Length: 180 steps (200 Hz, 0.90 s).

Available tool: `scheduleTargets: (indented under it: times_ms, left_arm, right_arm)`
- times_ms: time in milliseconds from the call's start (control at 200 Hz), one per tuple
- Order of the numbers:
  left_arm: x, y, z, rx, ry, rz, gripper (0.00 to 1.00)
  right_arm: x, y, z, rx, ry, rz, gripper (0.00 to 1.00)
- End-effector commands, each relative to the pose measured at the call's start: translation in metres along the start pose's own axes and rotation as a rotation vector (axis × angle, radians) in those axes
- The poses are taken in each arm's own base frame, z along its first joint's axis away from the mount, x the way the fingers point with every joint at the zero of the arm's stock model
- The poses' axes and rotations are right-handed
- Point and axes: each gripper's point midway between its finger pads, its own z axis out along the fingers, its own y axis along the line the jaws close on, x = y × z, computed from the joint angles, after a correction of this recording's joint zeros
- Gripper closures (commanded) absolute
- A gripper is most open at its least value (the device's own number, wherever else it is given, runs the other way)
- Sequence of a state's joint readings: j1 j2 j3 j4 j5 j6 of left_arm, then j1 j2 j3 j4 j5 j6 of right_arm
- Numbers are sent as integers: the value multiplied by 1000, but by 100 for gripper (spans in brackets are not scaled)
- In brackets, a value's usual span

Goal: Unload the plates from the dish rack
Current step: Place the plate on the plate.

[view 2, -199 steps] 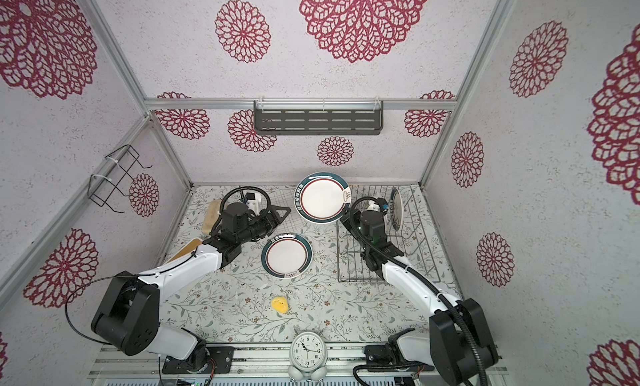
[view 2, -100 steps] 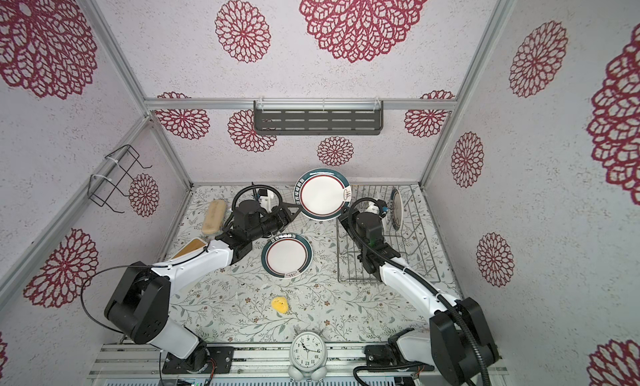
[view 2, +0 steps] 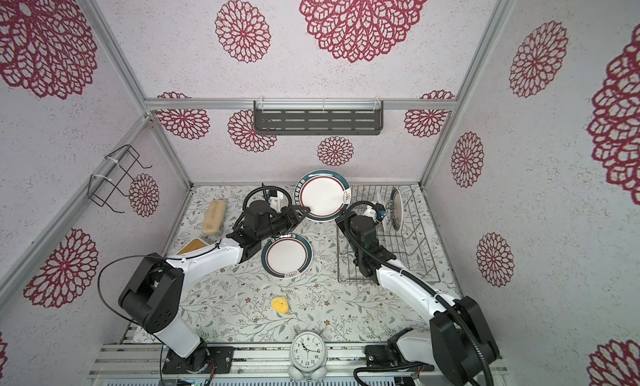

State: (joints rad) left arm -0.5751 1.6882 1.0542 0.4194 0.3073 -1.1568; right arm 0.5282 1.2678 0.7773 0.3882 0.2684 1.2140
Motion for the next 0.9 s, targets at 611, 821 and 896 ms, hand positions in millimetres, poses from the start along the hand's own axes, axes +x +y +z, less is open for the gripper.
scheduleTargets:
  times_ms: [611, 821, 896]
  left_arm:
    - [-6, -8, 10, 53, -41, 7, 89]
    - [-8, -9, 7, 51, -56, 14, 100]
    - [-11, -12, 6, 57, -63, 17, 100]
  right_arm:
    - [-9, 43, -6, -157, -18, 52, 100]
    - [-4, 40, -6, -151, 3, 32, 59]
    - [-4, 39, -5, -149, 8, 30, 46]
